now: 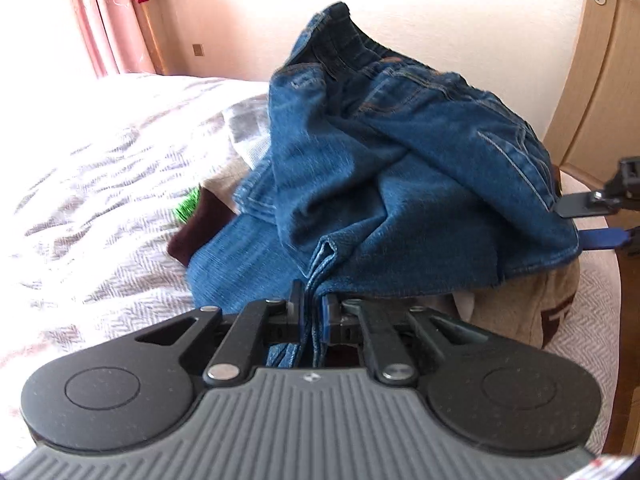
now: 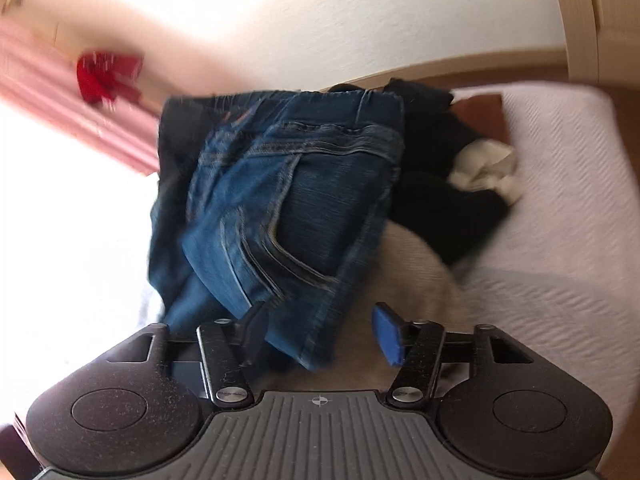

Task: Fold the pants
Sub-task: 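Grasp the blue jeans with both grippers and lift them off the heap, then carry the jeans with both grippers and drop them on open bed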

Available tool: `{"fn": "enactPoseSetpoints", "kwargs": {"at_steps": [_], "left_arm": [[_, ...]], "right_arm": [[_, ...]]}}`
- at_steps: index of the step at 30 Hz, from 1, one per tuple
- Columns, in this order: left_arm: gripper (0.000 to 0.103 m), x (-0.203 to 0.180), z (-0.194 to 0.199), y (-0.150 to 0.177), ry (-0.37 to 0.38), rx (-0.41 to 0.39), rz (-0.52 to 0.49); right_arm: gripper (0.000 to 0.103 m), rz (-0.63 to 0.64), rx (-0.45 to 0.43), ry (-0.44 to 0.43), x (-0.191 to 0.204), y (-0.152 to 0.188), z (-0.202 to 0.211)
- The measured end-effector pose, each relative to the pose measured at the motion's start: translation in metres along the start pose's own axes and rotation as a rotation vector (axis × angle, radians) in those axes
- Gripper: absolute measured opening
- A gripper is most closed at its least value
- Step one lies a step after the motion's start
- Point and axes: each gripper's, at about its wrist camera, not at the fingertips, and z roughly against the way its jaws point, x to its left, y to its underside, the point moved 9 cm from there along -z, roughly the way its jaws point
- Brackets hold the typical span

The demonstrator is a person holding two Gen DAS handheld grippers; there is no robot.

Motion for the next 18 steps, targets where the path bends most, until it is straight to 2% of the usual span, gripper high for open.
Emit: {"fn": "enactPoseSetpoints", "kwargs": {"at_steps": [1, 2, 3, 5, 9, 12, 15, 18], "left_arm": [[0.008, 0.001, 0.004, -0.004, -0.005, -0.010, 0.003], [0.008, 0.002, 0.007, -0.007, -0.012, -0.022, 0.004], [0.007, 0.005, 0.011, -0.011, -0.017, -0.036, 0.007], [0.007, 0.011, 0.017, -0.021, -0.039, -0.062, 0.012], [0.007, 0.034, 0.051, -0.042, -0.092, -0.148, 0.060], [0.006, 0.057, 0.080, -0.050, -0.139, -0.193, 0.108], [0.006, 0.083, 0.117, -0.049, -0.177, -0.238, 0.160], [0.006, 0.112, 0.170, -0.037, -0.249, -0.286, 0.203]], "right_arm": [[0.049, -0.039, 0.000, -0.025, -0.001, -0.002, -0.005], [0.037, -0.072, 0.006, -0.044, -0.001, -0.004, -0.009], [0.016, -0.100, 0.005, -0.086, 0.003, -0.007, -0.011], [0.005, -0.102, -0.032, -0.149, 0.016, -0.014, 0.000], [0.004, 0.115, -0.128, -0.293, 0.083, -0.028, 0.043], [0.004, 0.275, -0.164, -0.406, 0.147, -0.031, 0.072], [0.004, 0.407, -0.161, -0.521, 0.207, -0.016, 0.096], [0.004, 0.507, -0.123, -0.611, 0.258, 0.015, 0.113]]}}
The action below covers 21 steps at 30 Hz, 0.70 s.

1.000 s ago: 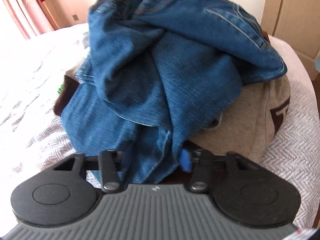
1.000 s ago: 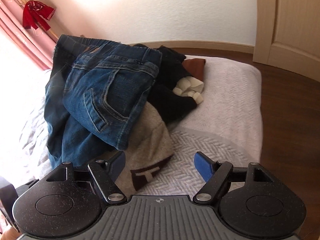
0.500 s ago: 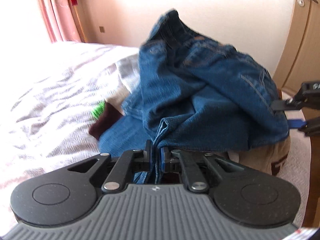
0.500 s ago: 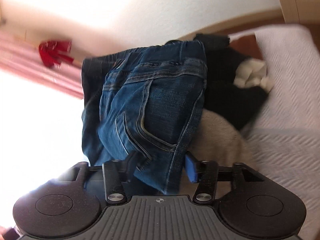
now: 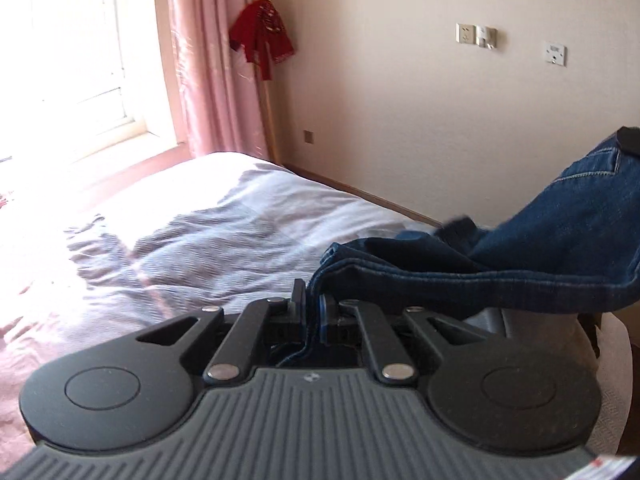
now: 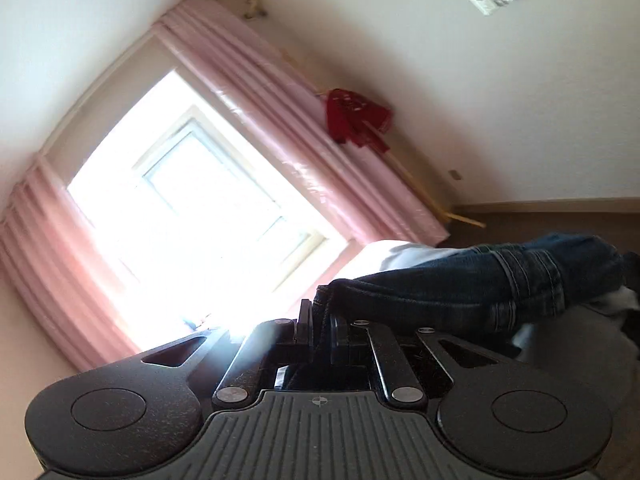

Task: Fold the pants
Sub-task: 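Carry the jeans with both grippers and drop them on open bed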

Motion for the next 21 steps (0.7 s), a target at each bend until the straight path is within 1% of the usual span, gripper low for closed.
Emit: {"fn": "enactPoseSetpoints", "kwargs": {"at_steps": [3, 7, 9, 10, 11, 12, 13, 14, 15, 16, 17, 18, 20, 21], "left_arm": [[0.006, 0.047, 0.052, -0.004, -0.086, -0.035, 0.037], [0.005, 0.121, 0.131, 0.002, -0.217, -0.067, 0.097], [0.005, 0.159, 0.174, 0.005, -0.285, -0.093, 0.103], [0.005, 0.181, 0.201, 0.007, -0.322, -0.104, 0.105], [0.005, 0.196, 0.221, 0.011, -0.343, -0.099, 0.112], [0.006, 0.210, 0.240, 0.017, -0.350, -0.073, 0.118], [0.007, 0.222, 0.254, 0.026, -0.367, -0.025, 0.132], [0.011, 0.235, 0.268, 0.042, -0.391, 0.035, 0.164], [0.017, 0.246, 0.284, 0.057, -0.406, 0.082, 0.201], [0.021, 0.256, 0.300, 0.074, -0.427, 0.119, 0.238], [0.027, 0.263, 0.319, 0.096, -0.436, 0.157, 0.274], [0.032, 0.269, 0.335, 0.116, -0.444, 0.194, 0.308], [0.036, 0.274, 0.367, 0.158, -0.447, 0.257, 0.370], [0.037, 0.277, 0.378, 0.184, -0.439, 0.307, 0.393]], "right_arm": [[0.004, 0.043, 0.045, -0.090, 0.054, 0.014, -0.017], [0.004, 0.034, 0.092, -0.200, 0.124, 0.046, -0.040], [0.004, 0.030, 0.101, -0.256, 0.167, 0.062, -0.046], [0.004, 0.027, 0.115, -0.275, 0.187, 0.073, -0.048], [0.005, 0.025, 0.149, -0.279, 0.206, 0.090, -0.050], [0.006, 0.028, 0.211, -0.266, 0.217, 0.110, -0.055], [0.008, 0.034, 0.296, -0.236, 0.224, 0.135, -0.065], [0.019, 0.052, 0.391, -0.195, 0.230, 0.159, -0.069], [0.057, 0.097, 0.527, -0.123, 0.226, 0.200, -0.078], [0.079, 0.168, 0.663, -0.045, 0.225, 0.242, -0.074], [0.093, 0.233, 0.739, 0.021, 0.223, 0.275, -0.067], [0.092, 0.277, 0.783, 0.064, 0.220, 0.302, -0.058], [0.092, 0.327, 0.866, 0.130, 0.206, 0.361, -0.029], [0.092, 0.338, 0.894, 0.149, 0.202, 0.382, -0.012]]}}
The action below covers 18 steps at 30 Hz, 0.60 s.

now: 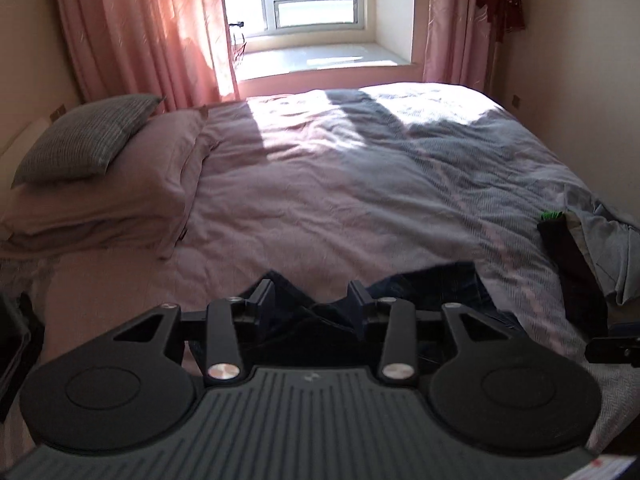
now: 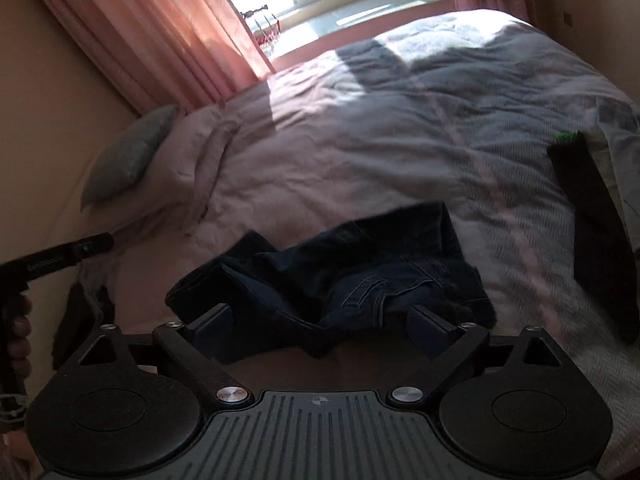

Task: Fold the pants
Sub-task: 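Carry the jeans with both grippers and drop them on open bed, then move both open grippers toward the crumpled jeans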

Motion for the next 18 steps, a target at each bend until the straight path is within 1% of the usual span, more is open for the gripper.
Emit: {"fn": "enactPoseSetpoints", "kwargs": {"at_steps": [1, 2, 3, 4, 6, 7, 8, 9, 11, 14, 16, 18], "left_arm": [[0.038, 0.012, 0.003, 0.022, -0.006, 0.045, 0.004], [0.038, 0.022, 0.006, 0.044, -0.014, 0.086, 0.004], [0.039, 0.027, 0.011, 0.067, -0.018, 0.123, -0.004], [0.040, 0.036, 0.015, 0.085, -0.024, 0.158, -0.007], [0.042, 0.049, 0.025, 0.117, -0.032, 0.218, -0.003], [0.044, 0.054, 0.031, 0.129, -0.025, 0.237, 0.002], [0.049, 0.058, 0.039, 0.140, -0.018, 0.250, 0.006], [0.052, 0.061, 0.047, 0.149, -0.015, 0.257, 0.008], [0.052, 0.062, 0.058, 0.157, -0.013, 0.250, 0.000], [0.055, 0.061, 0.076, 0.160, -0.024, 0.224, 0.004], [0.057, 0.054, 0.081, 0.154, -0.019, 0.199, 0.015], [0.062, 0.050, 0.092, 0.150, -0.027, 0.169, 0.016]], "right_arm": [[0.092, 0.005, 0.030, 0.015, 0.006, 0.035, -0.003], [0.092, 0.011, 0.051, 0.028, 0.009, 0.050, -0.008], [0.092, 0.020, 0.074, 0.045, 0.018, 0.080, -0.004], [0.092, 0.031, 0.096, 0.065, 0.028, 0.098, -0.001], [0.092, 0.073, 0.123, 0.098, 0.043, 0.120, 0.002], [0.092, 0.099, 0.120, 0.118, 0.057, 0.127, 0.017], [0.092, 0.120, 0.114, 0.133, 0.061, 0.132, 0.020], [0.092, 0.141, 0.106, 0.150, 0.066, 0.134, 0.022], [0.092, 0.164, 0.092, 0.160, 0.075, 0.136, 0.030], [0.092, 0.202, 0.067, 0.171, 0.086, 0.133, 0.040], [0.092, 0.225, 0.045, 0.169, 0.092, 0.133, 0.047], [0.092, 0.239, 0.032, 0.159, 0.094, 0.132, 0.052]]}}
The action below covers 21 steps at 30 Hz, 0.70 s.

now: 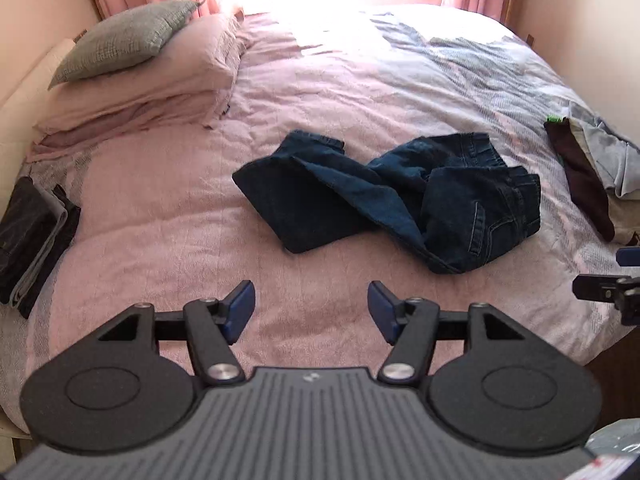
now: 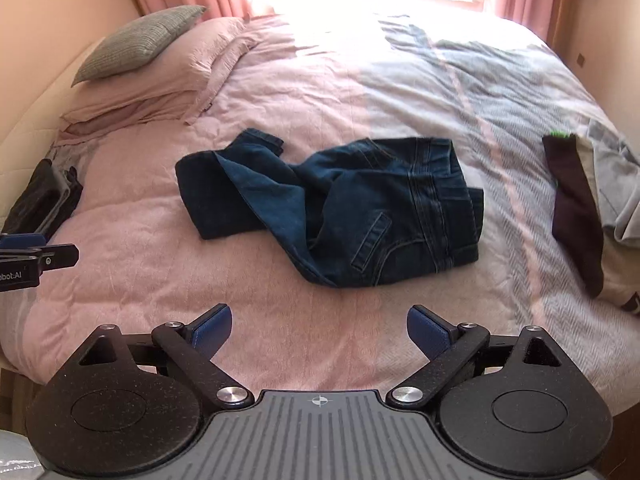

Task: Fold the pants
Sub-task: 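Move both open grippers toward the crumpled jeans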

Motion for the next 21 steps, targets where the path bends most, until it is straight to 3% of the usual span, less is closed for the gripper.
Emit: {"fn": "enactPoseSetpoints", "kwargs": {"at_steps": [4, 21], "left_arm": [[0.065, -0.007, 0.020, -0.002, -0.035, -0.040, 0.006], [0.067, -0.063, 0.050, 0.027, -0.119, -0.034, 0.063]], "right_arm": [[0.092, 0.034, 0.001, -0.017, 0.001, 0.003, 0.009], [0.092, 0.116, 0.013, -0.102, -0.043, 0.029, 0.026]]}}
